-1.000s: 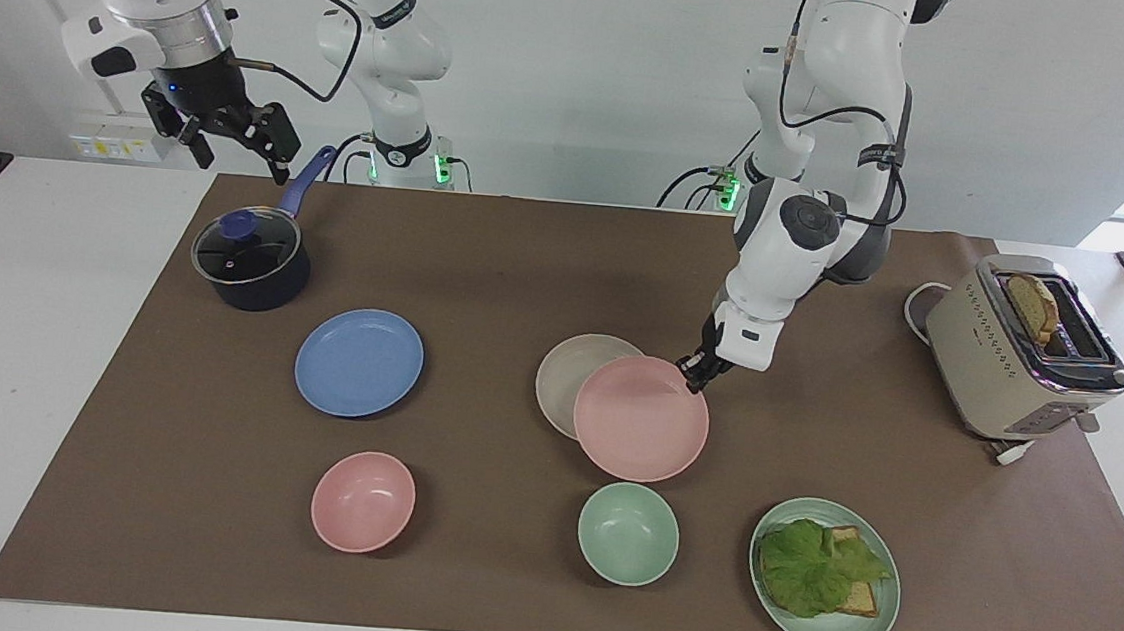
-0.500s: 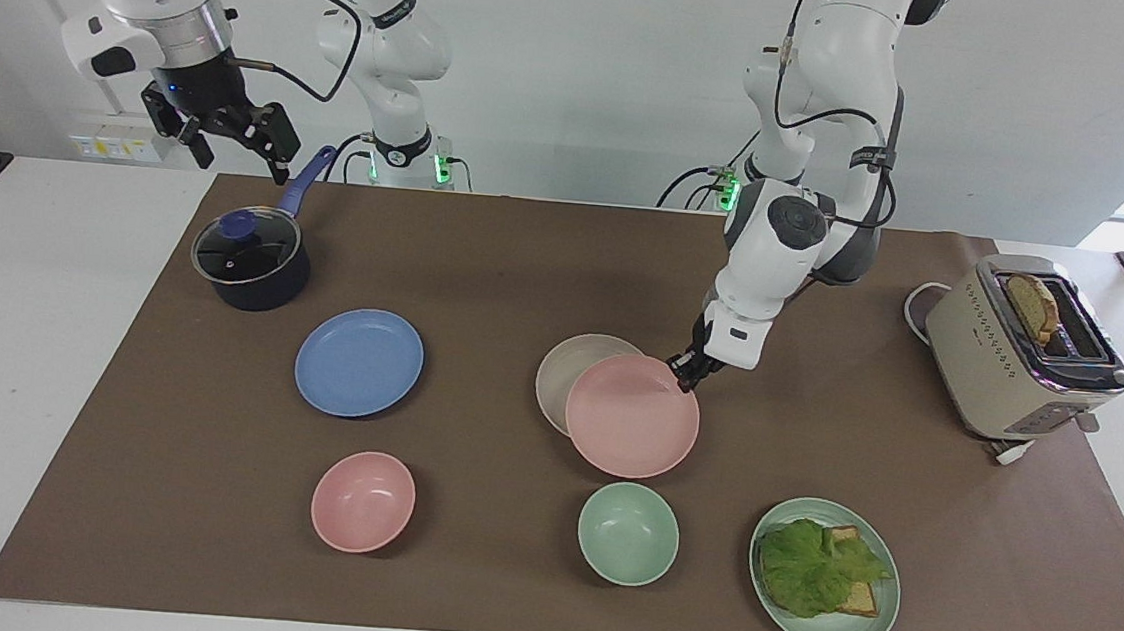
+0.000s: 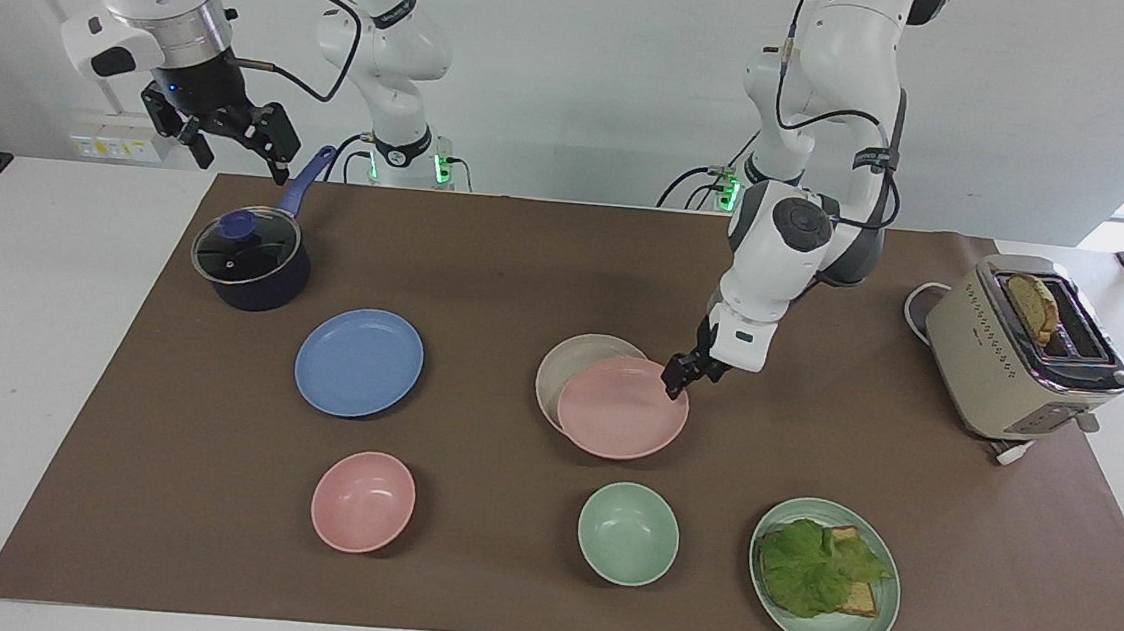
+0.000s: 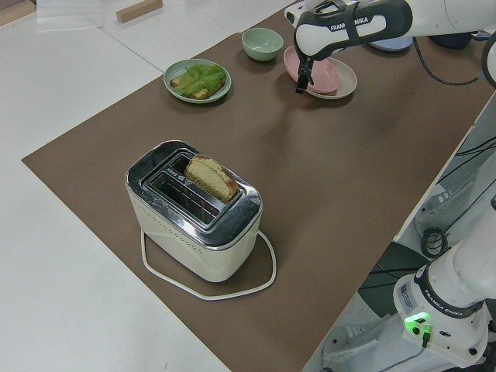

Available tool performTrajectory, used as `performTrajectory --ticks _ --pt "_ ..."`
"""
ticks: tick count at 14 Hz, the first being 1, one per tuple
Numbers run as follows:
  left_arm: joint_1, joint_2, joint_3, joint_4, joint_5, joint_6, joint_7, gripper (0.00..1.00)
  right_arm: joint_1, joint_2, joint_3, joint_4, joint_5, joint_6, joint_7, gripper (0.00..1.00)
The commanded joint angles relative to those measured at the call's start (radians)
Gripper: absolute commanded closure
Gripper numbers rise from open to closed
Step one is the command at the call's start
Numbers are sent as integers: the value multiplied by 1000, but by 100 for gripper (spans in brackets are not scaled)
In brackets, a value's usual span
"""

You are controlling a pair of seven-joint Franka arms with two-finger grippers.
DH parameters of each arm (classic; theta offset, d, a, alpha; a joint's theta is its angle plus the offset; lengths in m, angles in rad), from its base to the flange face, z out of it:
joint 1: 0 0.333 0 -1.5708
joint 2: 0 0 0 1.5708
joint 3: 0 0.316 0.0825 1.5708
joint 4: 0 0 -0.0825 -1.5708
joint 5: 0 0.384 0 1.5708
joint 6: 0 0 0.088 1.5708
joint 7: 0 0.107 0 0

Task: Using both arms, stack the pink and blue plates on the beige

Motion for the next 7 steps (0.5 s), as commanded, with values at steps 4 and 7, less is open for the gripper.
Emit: performTrajectory --ticks 4,7 --pt "50 -12 4 42 -3 -34 11 0 -10 -5 3 2 -5 -4 6 0" --pt "42 -9 3 30 -3 -32 17 0 -10 -5 3 4 -3 -4 9 0"
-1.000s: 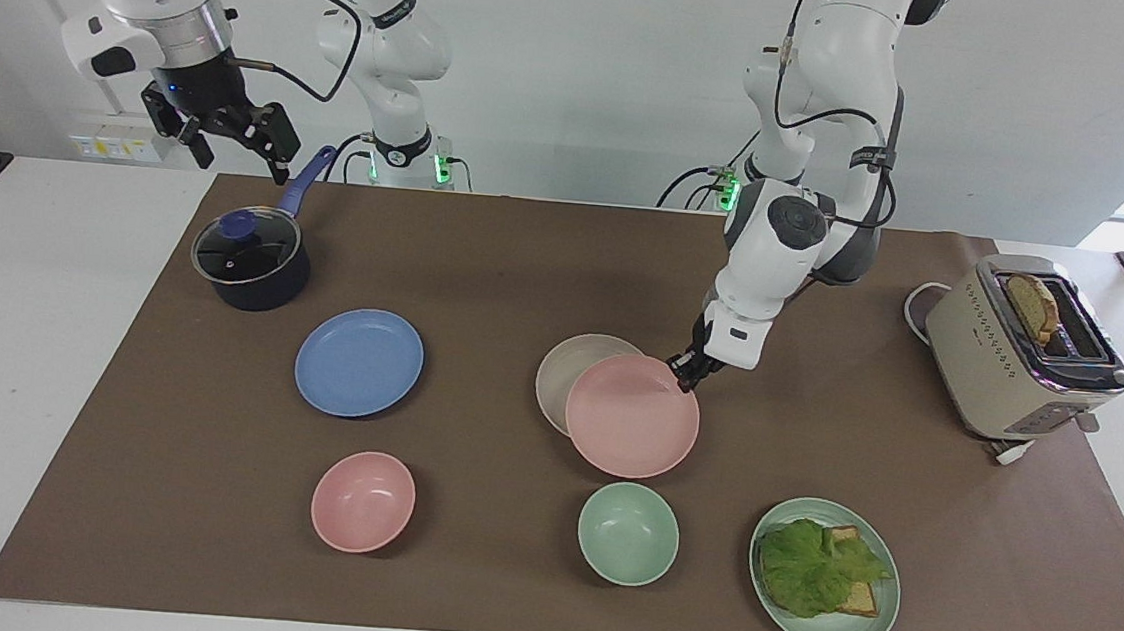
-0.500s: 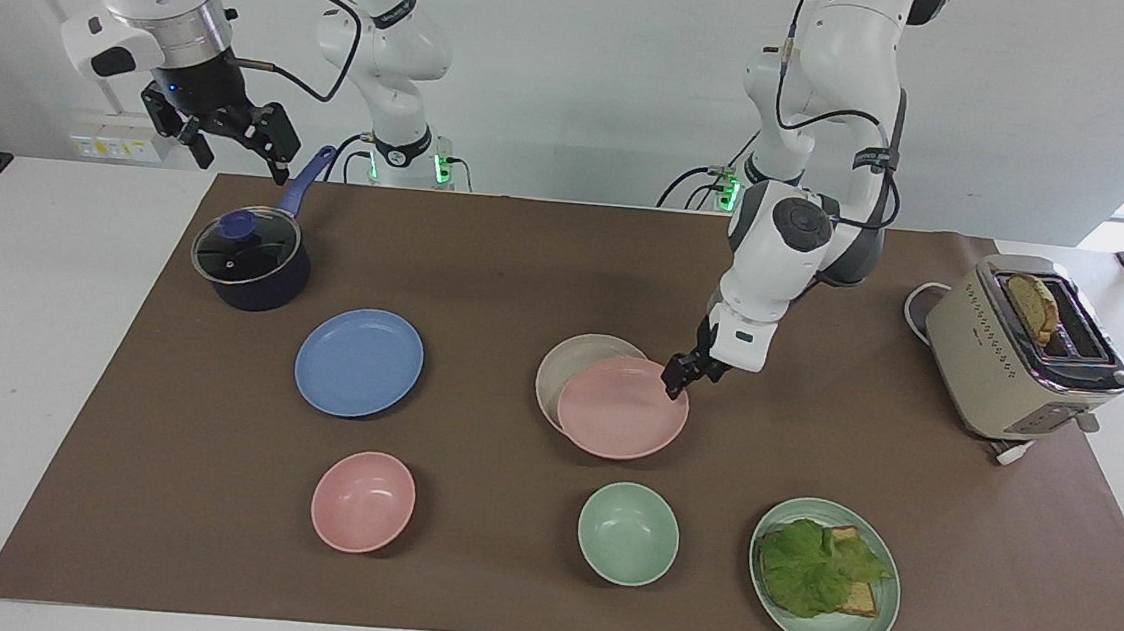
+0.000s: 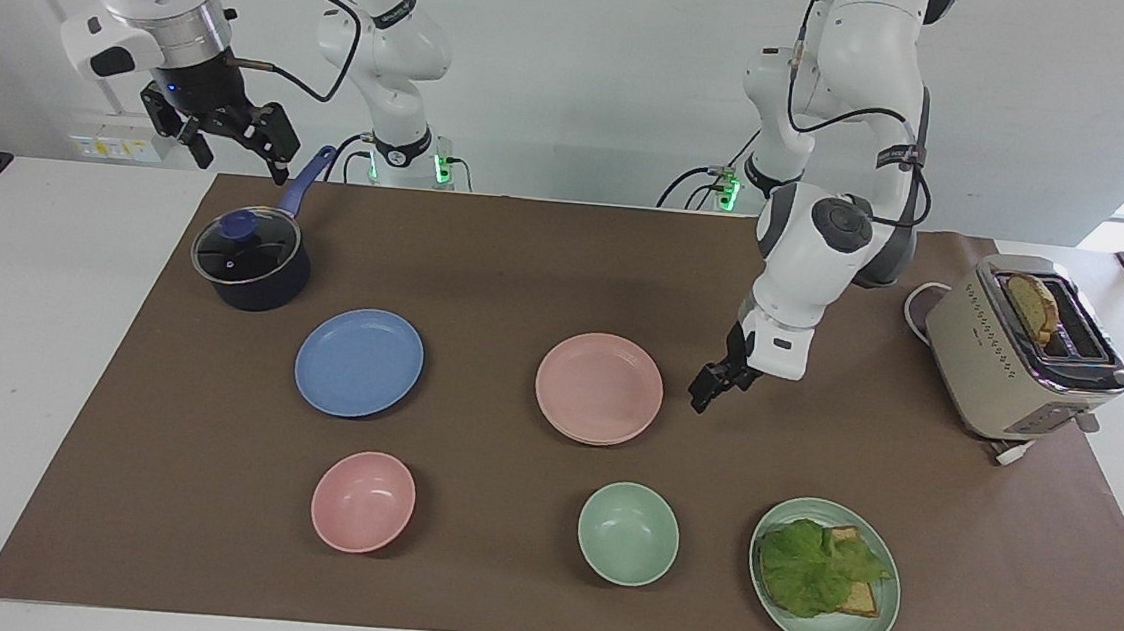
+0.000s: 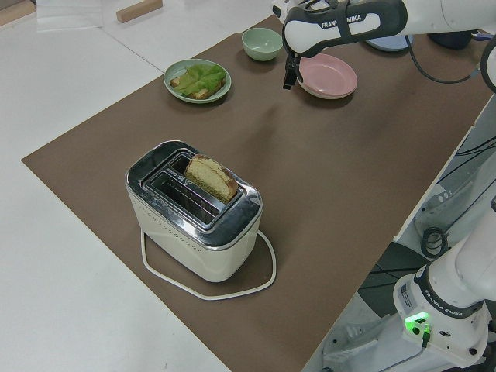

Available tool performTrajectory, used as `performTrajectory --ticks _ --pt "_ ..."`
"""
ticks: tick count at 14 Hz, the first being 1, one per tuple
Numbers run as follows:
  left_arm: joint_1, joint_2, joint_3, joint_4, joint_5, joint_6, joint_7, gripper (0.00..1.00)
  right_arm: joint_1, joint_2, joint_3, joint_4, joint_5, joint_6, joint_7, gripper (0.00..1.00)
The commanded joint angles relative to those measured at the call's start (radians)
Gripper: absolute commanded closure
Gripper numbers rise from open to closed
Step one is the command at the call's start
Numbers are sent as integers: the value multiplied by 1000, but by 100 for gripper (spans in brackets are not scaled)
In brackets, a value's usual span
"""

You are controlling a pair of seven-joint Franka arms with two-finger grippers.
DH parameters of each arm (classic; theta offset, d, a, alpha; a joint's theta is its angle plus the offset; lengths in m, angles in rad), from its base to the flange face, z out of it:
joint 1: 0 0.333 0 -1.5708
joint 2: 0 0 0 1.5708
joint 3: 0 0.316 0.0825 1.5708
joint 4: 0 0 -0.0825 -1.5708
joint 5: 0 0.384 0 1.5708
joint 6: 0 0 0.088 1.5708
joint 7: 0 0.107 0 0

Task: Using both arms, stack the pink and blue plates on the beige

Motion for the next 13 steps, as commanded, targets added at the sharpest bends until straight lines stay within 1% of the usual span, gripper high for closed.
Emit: performTrajectory --ticks 1,3,5,7,9,12,13 --pt "0 -10 -1 -7 -3 -34 15 0 -10 -5 4 4 -3 -5 9 0" --pt "7 -7 2 3 2 -43 35 0 -9 -5 4 2 -3 -5 6 0" --pt "27 -22 5 9 95 -66 65 0 -10 -5 4 2 -3 1 0 0" --pt "81 -73 3 14 118 -153 210 0 -13 -24 1 -41 -3 56 0 0" --pt "130 -125 3 14 118 -242 366 0 -21 -60 -2 -114 -3 129 0 0" --pt "196 -197 5 26 117 -353 547 0 -30 -64 -4 -179 -3 208 -1 0" --pt "214 -203 5 45 118 -399 585 0 -30 -61 -4 -206 -3 235 -1 0"
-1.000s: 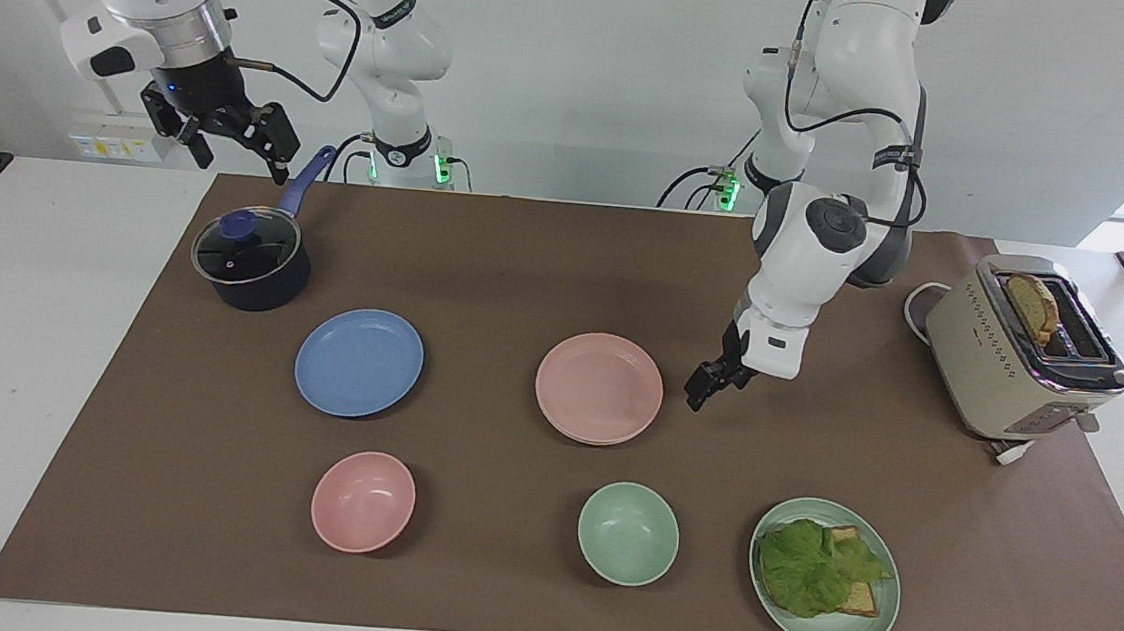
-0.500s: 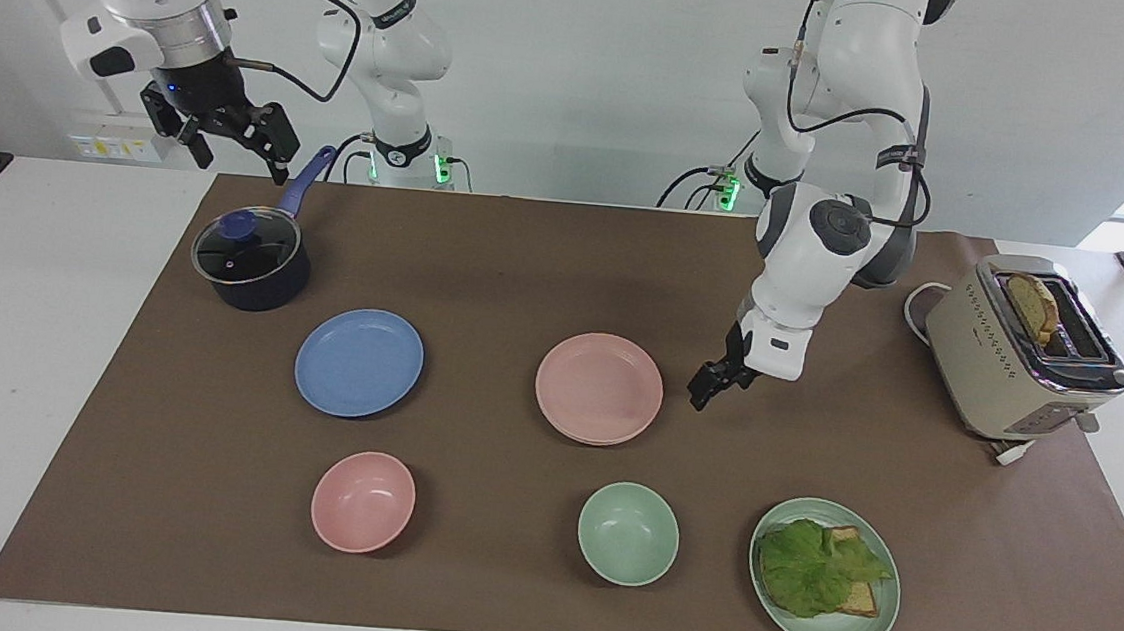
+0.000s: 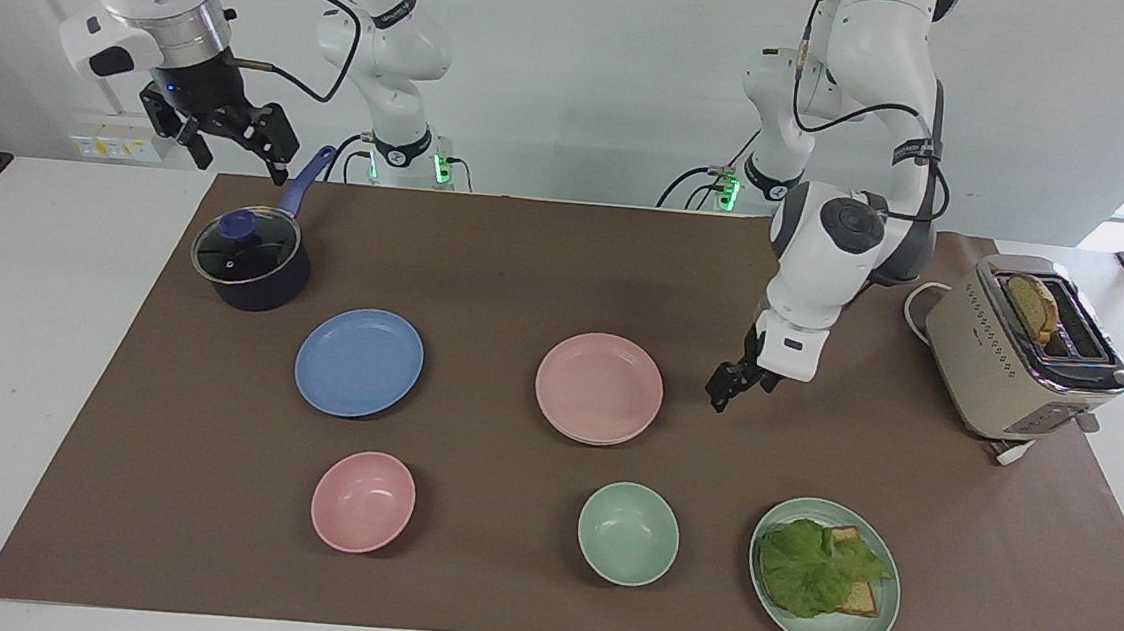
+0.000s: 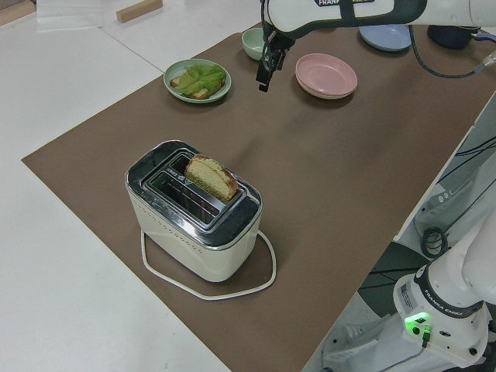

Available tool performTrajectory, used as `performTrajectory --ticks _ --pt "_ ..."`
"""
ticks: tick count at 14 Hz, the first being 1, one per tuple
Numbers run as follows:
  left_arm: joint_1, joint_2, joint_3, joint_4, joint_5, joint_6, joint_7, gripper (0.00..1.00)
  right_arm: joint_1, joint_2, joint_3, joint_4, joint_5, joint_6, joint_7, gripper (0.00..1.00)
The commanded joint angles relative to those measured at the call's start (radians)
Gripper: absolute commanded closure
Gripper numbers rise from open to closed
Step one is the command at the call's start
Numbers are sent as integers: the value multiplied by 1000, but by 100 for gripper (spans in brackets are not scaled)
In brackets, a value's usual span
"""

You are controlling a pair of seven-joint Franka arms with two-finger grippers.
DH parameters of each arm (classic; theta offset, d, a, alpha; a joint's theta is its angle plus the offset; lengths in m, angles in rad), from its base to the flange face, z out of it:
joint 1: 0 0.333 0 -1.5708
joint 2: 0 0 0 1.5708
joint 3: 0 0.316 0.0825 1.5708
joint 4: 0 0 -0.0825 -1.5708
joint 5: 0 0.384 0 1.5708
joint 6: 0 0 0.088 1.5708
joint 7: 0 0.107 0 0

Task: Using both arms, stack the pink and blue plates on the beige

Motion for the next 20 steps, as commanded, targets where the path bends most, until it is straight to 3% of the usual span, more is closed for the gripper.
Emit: performTrajectory --ticks 1,3,6,10,13,16,20 --pt "43 -41 -8 38 15 -119 114 0 -18 -32 4 -127 -5 104 -1 0" --pt "49 -44 0 90 20 -205 160 0 -19 -26 4 -209 -5 184 -3 0" --pt "63 -107 21 104 18 -266 215 0 -38 5 4 -303 -6 299 -4 0" --pt "98 -177 25 109 15 -334 249 0 -77 95 4 -380 -6 443 -57 0" --pt "98 -205 28 171 11 -416 258 0 -73 123 4 -505 -6 593 -55 0" --pt "100 -205 28 245 14 -519 300 0 -58 182 4 -512 -6 669 -47 0" --pt "98 -217 26 242 12 -526 289 0 -58 265 4 -513 -8 749 -53 0"
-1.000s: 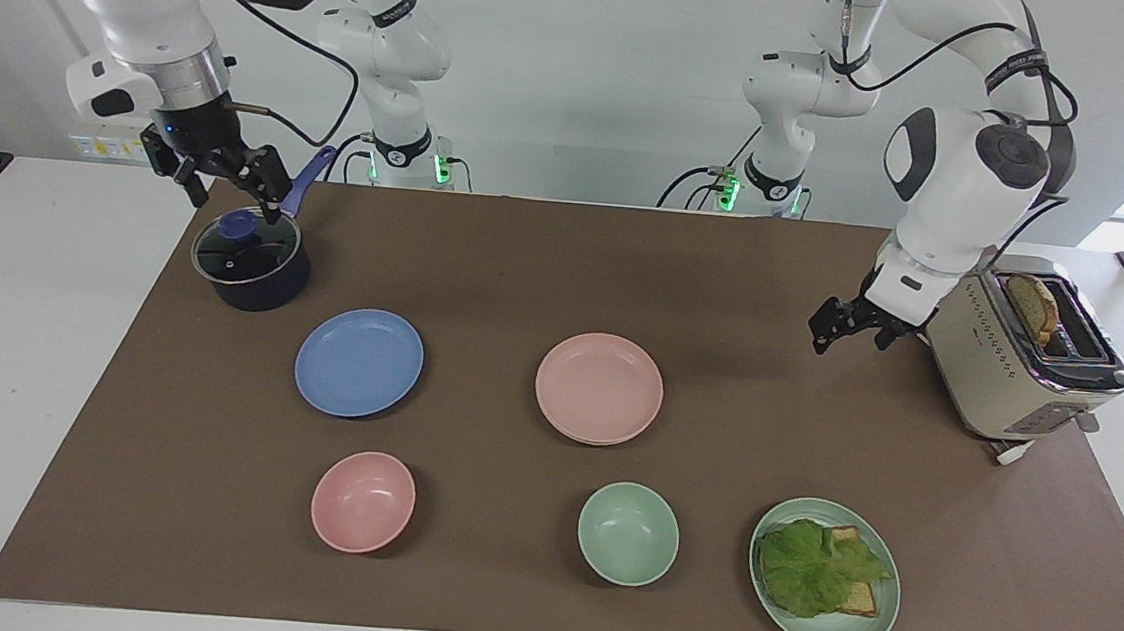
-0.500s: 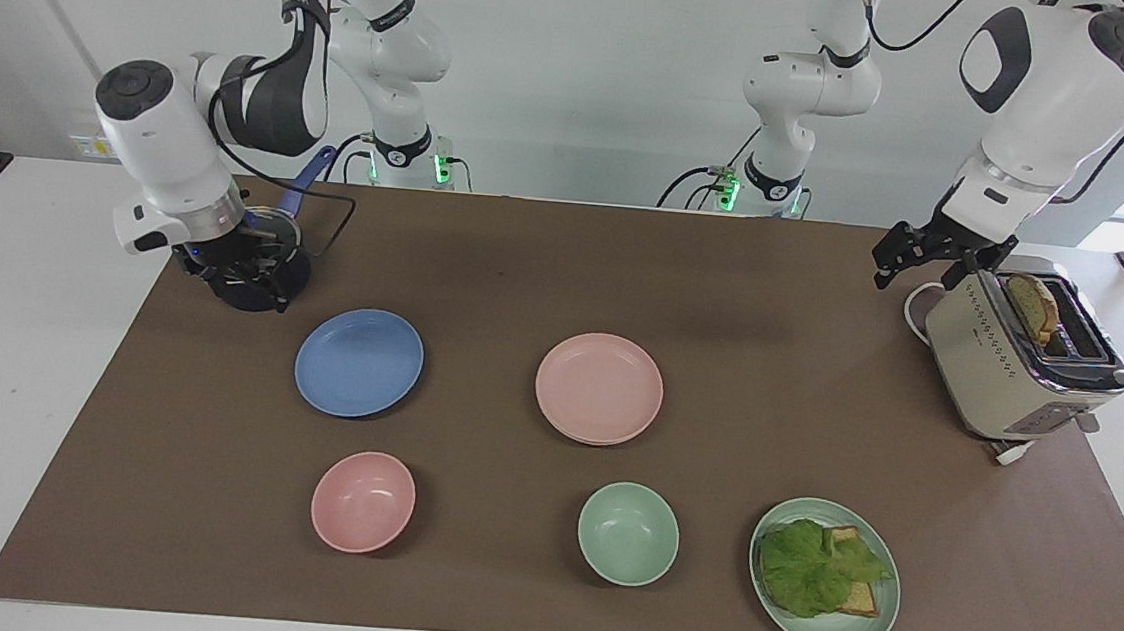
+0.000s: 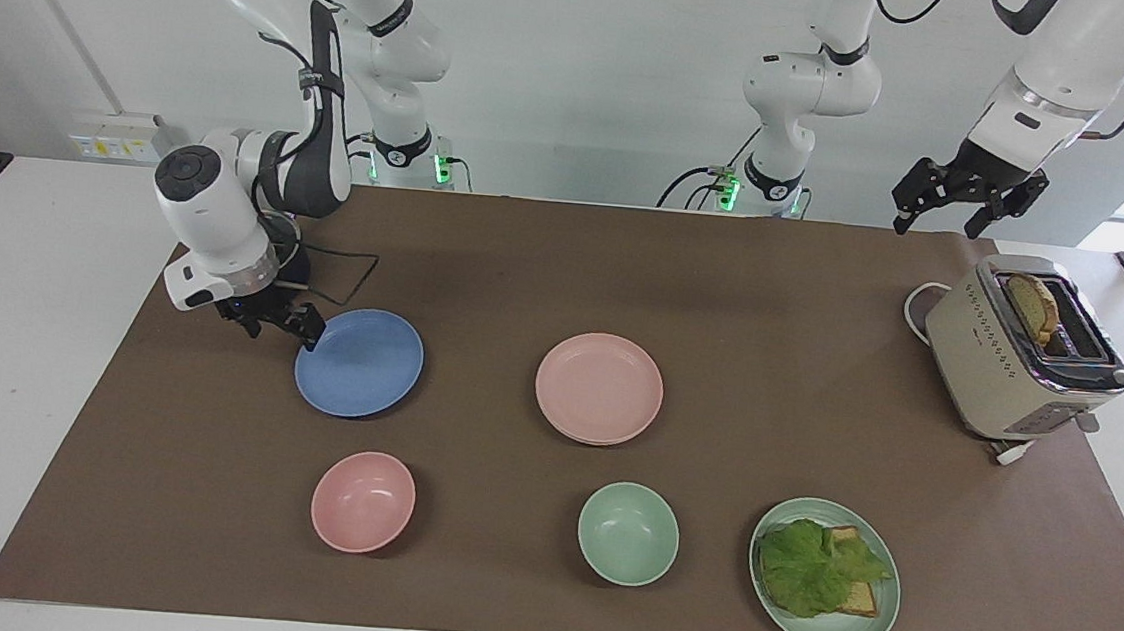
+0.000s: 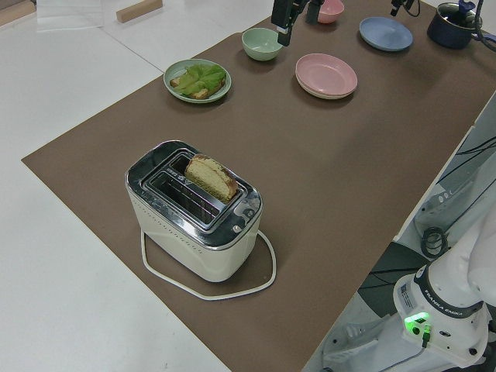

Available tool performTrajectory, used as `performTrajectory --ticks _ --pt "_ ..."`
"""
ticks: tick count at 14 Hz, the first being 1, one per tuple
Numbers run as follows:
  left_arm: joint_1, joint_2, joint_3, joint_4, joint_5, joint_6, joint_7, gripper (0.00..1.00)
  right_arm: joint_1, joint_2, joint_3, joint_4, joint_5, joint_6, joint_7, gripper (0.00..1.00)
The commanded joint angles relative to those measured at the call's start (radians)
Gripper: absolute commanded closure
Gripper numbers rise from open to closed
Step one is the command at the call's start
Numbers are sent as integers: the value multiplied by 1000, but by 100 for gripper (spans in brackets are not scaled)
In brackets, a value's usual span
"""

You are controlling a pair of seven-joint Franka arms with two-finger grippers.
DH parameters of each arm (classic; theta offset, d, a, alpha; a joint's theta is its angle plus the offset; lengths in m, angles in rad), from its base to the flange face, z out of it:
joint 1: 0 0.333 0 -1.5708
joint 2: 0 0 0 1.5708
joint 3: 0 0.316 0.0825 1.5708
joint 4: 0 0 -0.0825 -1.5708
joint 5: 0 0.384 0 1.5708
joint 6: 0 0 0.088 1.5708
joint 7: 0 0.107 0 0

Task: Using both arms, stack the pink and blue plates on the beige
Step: 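Reach the right gripper to the rim of the blue plate and grasp it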

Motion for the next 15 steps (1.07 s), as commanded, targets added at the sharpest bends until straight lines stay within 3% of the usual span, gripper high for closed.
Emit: performTrajectory --ticks 1,3,4,6,9,10,15 --pt "16 -3 -9 11 8 -28 14 0 -4 33 3 -4 -8 37 -19 0" --pt "16 -3 -9 11 8 -28 12 0 -4 33 3 -10 -8 34 -21 5" --pt "16 -3 -9 13 8 -26 15 0 -4 32 5 -8 -8 22 -20 18" --pt "16 -3 -9 13 8 -25 12 0 -4 33 6 -7 -6 20 -29 66" --pt "16 -3 -9 14 8 -25 12 0 -4 27 11 -4 -5 19 -27 94" --pt "16 -3 -9 14 8 -26 11 0 -4 27 11 -4 -5 17 -29 100" --pt "17 -3 -4 16 -1 -14 17 0 -4 23 15 1 -5 -4 -33 100"
